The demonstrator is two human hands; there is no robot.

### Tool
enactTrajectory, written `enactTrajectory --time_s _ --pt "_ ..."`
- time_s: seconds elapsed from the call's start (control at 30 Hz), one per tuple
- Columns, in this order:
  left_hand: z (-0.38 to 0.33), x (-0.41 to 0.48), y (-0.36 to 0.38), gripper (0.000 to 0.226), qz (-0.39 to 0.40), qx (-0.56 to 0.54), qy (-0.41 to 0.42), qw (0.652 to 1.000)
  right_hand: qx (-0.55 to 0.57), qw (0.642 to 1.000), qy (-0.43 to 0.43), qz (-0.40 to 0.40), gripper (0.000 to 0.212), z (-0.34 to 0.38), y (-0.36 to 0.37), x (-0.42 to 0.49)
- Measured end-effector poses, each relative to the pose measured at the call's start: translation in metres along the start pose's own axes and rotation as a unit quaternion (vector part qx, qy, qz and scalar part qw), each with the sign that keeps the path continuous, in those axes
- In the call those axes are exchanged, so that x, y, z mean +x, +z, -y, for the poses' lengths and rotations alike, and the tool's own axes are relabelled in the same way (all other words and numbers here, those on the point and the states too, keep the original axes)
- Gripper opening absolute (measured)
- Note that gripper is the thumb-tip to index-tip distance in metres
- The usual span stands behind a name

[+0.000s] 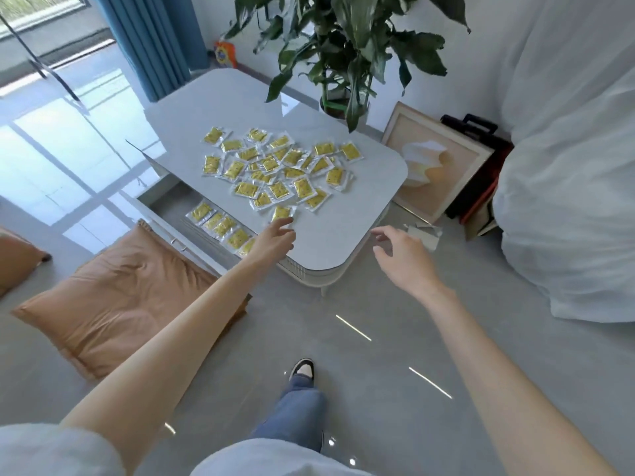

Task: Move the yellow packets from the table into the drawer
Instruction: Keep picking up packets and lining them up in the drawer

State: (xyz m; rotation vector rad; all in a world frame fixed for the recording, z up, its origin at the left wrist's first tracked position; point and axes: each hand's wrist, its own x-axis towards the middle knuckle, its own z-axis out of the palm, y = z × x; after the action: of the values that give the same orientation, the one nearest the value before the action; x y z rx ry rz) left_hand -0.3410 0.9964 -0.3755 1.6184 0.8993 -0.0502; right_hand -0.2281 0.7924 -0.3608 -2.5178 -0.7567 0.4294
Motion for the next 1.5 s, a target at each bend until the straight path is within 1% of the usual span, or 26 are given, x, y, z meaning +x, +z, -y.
enactTrajectory --time_s 0.17,0.23,0.33,0.47,0.6,0.8,1.0,1.13,1.27,1.37,1.5 --pt "-0.023 0.044 0.027 0.043 -0.017 -0.006 -0.015 1.0 0.0 1.0 -0.002 0.015 0.035 -0.033 -0.027 0.054" --pt "-0.034 0.071 0.04 0.043 -0.019 -0.017 -0.022 0.999 -0.009 1.0 0.0 0.019 0.035 -0.048 -0.036 0.084" --pt "-0.053 0.115 0.061 0.043 -0.021 -0.029 -0.03 0.999 0.009 1.0 0.015 0.025 0.035 -0.072 -0.047 0.128" --pt "-0.084 0.165 0.086 0.044 -0.036 -0.031 -0.045 0.998 0.033 0.997 0.038 0.061 0.033 -0.098 -0.058 0.182" --pt "-0.111 0.209 0.106 0.044 -0.036 -0.04 -0.064 0.996 0.029 0.996 0.042 0.08 0.033 -0.118 -0.072 0.237" --pt "-0.125 0.273 0.125 0.044 -0.08 -0.082 -0.108 0.988 0.032 0.991 0.025 0.13 0.034 -0.14 -0.077 0.328" --pt "-0.123 0.331 0.147 0.045 -0.141 -0.11 -0.139 0.974 0.015 0.974 -0.025 0.225 0.035 -0.145 -0.054 0.423" --pt "-0.122 0.363 0.163 0.043 -0.188 -0.152 -0.174 0.955 -0.022 0.958 -0.067 0.277 0.037 -0.144 -0.034 0.479" --pt "-0.111 0.386 0.173 0.044 -0.256 -0.182 -0.215 0.925 -0.054 0.933 -0.111 0.339 0.04 -0.143 -0.007 0.52" --pt "-0.096 0.404 0.18 0.045 -0.296 -0.206 -0.246 0.899 -0.065 0.921 -0.127 0.362 0.043 -0.141 0.019 0.547" --pt "-0.064 0.433 0.181 0.049 -0.326 -0.221 -0.279 0.876 -0.097 0.907 -0.146 0.382 0.046 -0.141 0.061 0.579"
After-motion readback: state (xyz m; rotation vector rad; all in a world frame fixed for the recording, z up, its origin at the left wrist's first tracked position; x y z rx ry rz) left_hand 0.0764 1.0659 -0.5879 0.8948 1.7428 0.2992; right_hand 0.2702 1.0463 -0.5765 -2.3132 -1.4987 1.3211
